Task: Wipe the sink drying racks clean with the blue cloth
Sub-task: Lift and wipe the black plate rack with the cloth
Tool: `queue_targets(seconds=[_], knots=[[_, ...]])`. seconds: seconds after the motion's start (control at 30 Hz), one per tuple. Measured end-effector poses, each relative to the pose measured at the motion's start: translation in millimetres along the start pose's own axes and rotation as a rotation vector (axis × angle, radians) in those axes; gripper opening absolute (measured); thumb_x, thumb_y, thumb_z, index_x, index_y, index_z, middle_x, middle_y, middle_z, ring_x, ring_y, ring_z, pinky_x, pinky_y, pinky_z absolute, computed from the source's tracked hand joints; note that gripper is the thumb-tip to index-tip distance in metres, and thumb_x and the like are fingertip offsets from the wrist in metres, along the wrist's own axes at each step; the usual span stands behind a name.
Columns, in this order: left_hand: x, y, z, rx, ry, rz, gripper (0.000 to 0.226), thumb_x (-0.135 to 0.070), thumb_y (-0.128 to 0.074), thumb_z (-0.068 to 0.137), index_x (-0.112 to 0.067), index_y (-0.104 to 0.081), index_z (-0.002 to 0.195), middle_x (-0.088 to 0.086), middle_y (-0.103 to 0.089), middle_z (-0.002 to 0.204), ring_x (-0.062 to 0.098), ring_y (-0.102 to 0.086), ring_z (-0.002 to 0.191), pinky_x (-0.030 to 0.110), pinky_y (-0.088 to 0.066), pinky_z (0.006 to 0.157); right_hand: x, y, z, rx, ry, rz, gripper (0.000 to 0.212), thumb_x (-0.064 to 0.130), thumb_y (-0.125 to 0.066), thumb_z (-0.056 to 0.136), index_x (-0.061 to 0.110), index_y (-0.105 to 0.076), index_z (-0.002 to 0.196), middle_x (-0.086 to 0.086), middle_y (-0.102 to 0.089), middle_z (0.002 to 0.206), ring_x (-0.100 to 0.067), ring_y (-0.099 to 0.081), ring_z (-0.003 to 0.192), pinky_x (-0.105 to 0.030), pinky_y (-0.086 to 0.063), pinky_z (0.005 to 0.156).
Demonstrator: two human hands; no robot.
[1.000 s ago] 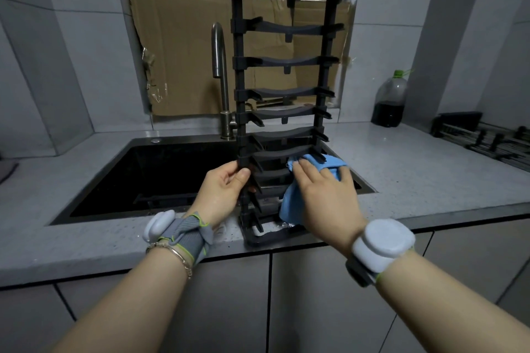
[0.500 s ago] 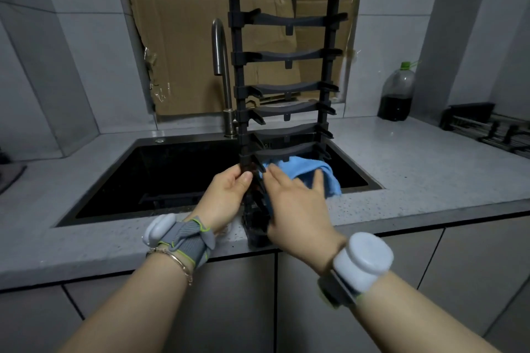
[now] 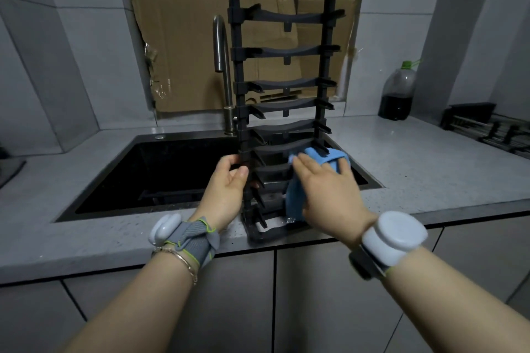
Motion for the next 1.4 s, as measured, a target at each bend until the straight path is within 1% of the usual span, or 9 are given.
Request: queue_targets(seconds=[0.17, 0.3, 0.47, 0.6, 0.7, 0.8, 1.03, 1.23, 1.4], knots=[[2.7, -0.3, 0.7, 0.003, 0.04, -0.019, 0.013, -0.01, -0.035, 0.101, -0.016, -0.039, 0.112, 0.006, -0.065, 0.094, 0.021, -0.062, 0.09, 0.034, -0.048, 0.089, 4.6, -5.6, -1.9, -0.029, -0.058, -0.023, 0.083, 0.026, -0.056, 0.084, 0.011, -0.007, 0.149, -0.005, -0.013, 0.156, -0.026, -0.028, 0.136, -0.048, -0.006, 0.113], [-0.8, -0.6, -0.4, 0.028, 0.043, -0.048, 0.016, -0.008, -0.035, 0.101, -0.013, -0.044, 0.113, 0.003, -0.065, 0.089, 0.011, -0.062, 0.08, 0.017, -0.05, 0.075, 28.1, -4.8, 1.5, -0.049, 0.021, 0.094, 0.08, 0.021, -0.056, 0.08, 0.009, -0.015, 0.148, -0.007, -0.017, 0.155, -0.026, -0.029, 0.135, -0.043, -0.002, 0.114], [-5.0, -0.8, -2.2, 0.049, 0.005, -0.045, 0.023, -0.001, -0.034, 0.1, -0.011, -0.051, 0.111, -0.002, -0.063, 0.091, -0.008, -0.062, 0.075, 0.008, -0.047, 0.073, 46.7, 5.4, -3.4, -0.06, 0.187, 0.612, 0.069, 0.0, -0.048, 0.079, 0.015, -0.031, 0.144, -0.003, -0.034, 0.147, -0.019, -0.03, 0.13, -0.03, -0.017, 0.112], [-6.8, -0.9, -4.1, 0.022, -0.016, 0.01, 0.025, -0.003, -0.036, 0.1, -0.019, -0.055, 0.101, -0.007, -0.062, 0.093, 0.003, -0.059, 0.085, 0.015, -0.046, 0.081, 35.2, -5.7, 1.3, -0.129, 0.183, 0.411, 0.07, 0.005, -0.047, 0.079, 0.018, -0.03, 0.145, 0.0, -0.032, 0.15, -0.022, -0.034, 0.133, -0.036, -0.02, 0.11], [-5.0, -2.8, -4.4, -0.01, 0.001, 0.034, 0.023, -0.005, -0.037, 0.1, -0.019, -0.056, 0.101, -0.003, -0.062, 0.093, 0.007, -0.056, 0.086, 0.021, -0.045, 0.082, 19.9, -12.3, 6.8, -0.28, 0.156, 0.225, 0.056, 0.009, -0.047, 0.068, 0.004, -0.057, 0.122, -0.012, -0.06, 0.123, -0.033, -0.059, 0.104, -0.043, -0.036, 0.098], [-4.9, -5.1, -6.9, -0.034, 0.012, 0.048, 0.022, -0.008, -0.038, 0.1, -0.016, -0.057, 0.106, 0.003, -0.063, 0.103, 0.013, -0.057, 0.096, 0.027, -0.044, 0.091, 10.0, -25.8, 7.4, -0.508, 0.143, 0.151, 0.04, 0.001, -0.064, 0.049, 0.002, -0.068, 0.089, -0.013, -0.066, 0.084, -0.033, -0.06, 0.067, -0.037, -0.05, 0.07], [2.0, -8.3, -9.8, -0.049, 0.043, -0.06, 0.023, -0.008, -0.037, 0.101, -0.018, -0.058, 0.103, 0.008, -0.066, 0.104, 0.024, -0.061, 0.104, 0.038, -0.046, 0.098, 5.8, -39.4, -7.0, -0.618, -0.007, 0.338, 0.025, -0.013, -0.06, 0.052, 0.0, -0.059, 0.074, -0.014, -0.052, 0.071, -0.03, -0.052, 0.057, -0.026, -0.034, 0.051], [12.0, -12.5, -14.9, -0.045, 0.041, -0.182, 0.025, -0.008, -0.037, 0.1, -0.011, -0.058, 0.112, 0.002, -0.067, 0.103, 0.016, -0.062, 0.101, 0.03, -0.048, 0.095, 26.4, -48.2, -7.2, -0.772, -0.158, 0.935, 0.013, 0.0, -0.054, 0.074, 0.006, -0.064, 0.081, 0.005, -0.052, 0.082, -0.004, -0.048, 0.076, -0.003, -0.035, 0.07], [17.3, -10.0, -17.3, 0.012, 0.022, -0.227, 0.029, -0.003, -0.034, 0.1, -0.017, -0.055, 0.115, -0.002, -0.065, 0.109, 0.006, -0.062, 0.101, 0.021, -0.046, 0.096, 64.4, -65.5, -7.9, -0.54, -0.162, 1.252, 0.028, 0.005, -0.046, 0.08, 0.018, -0.064, 0.099, 0.025, -0.058, 0.093, 0.013, -0.055, 0.088, -0.003, -0.038, 0.081]])
Point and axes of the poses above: each hand's wrist, its own z-axis towards the middle knuckle, its own y-axis out of the back of the hand, x = y × z, the point moved 1 cm from there along z, towards the middle knuckle
